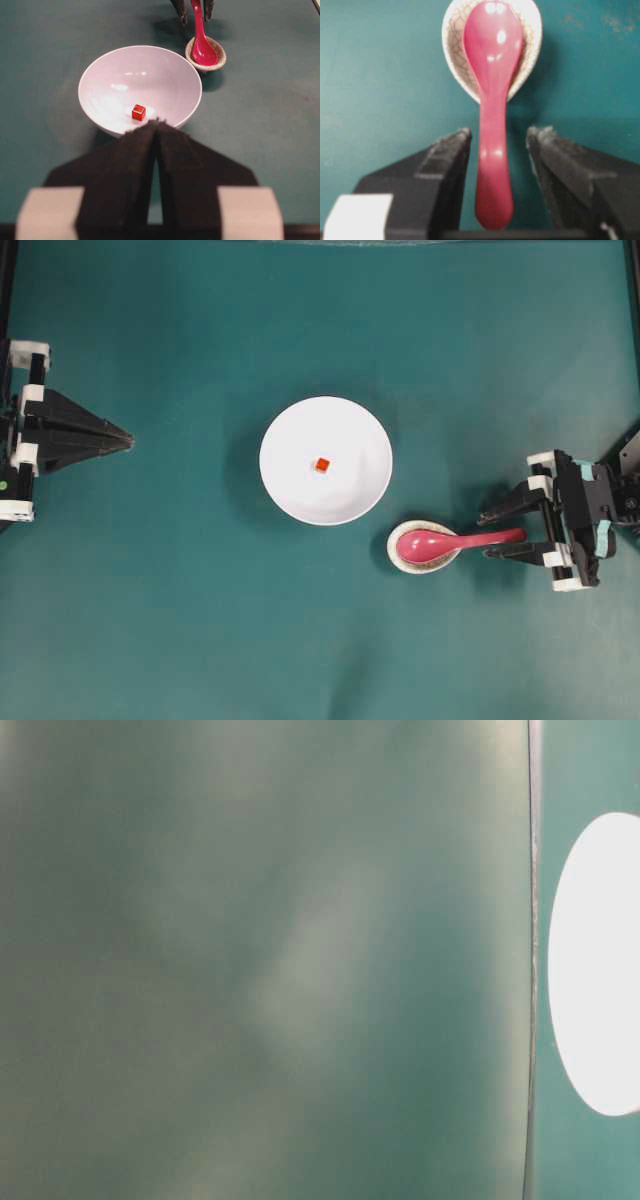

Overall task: Grip the spoon and scoop the red block from the bowl with right arm.
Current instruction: 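Position the right gripper around the pink spoon handle end, then close the right gripper on the pink spoon handle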

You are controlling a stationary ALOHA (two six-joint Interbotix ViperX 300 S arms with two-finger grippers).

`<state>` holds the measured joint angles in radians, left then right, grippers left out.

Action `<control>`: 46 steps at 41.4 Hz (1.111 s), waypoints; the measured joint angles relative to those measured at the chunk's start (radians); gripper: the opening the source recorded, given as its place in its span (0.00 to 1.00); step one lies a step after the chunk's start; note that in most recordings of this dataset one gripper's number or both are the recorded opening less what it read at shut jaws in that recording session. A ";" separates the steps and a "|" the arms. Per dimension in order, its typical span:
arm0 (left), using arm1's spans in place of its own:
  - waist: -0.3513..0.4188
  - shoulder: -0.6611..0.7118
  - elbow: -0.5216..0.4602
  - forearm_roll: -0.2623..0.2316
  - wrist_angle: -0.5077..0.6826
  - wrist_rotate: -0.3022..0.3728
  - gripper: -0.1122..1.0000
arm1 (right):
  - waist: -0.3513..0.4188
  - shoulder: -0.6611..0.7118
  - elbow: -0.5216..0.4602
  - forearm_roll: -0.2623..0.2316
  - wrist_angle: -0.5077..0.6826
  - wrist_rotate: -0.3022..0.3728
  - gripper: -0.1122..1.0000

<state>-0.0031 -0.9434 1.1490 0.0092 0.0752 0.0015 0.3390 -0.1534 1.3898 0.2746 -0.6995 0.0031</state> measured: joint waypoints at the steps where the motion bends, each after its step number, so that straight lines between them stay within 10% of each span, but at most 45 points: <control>1: 0.000 0.000 0.000 0.002 0.000 0.002 0.10 | -0.002 0.000 0.002 0.000 0.002 -0.002 0.60; 46: 0.000 0.000 0.000 0.002 0.005 0.002 0.10 | 0.000 0.000 0.002 -0.003 0.000 -0.011 0.40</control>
<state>-0.0031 -0.9434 1.1490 0.0107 0.0798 0.0031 0.3390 -0.1534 1.3913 0.2715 -0.6995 -0.0077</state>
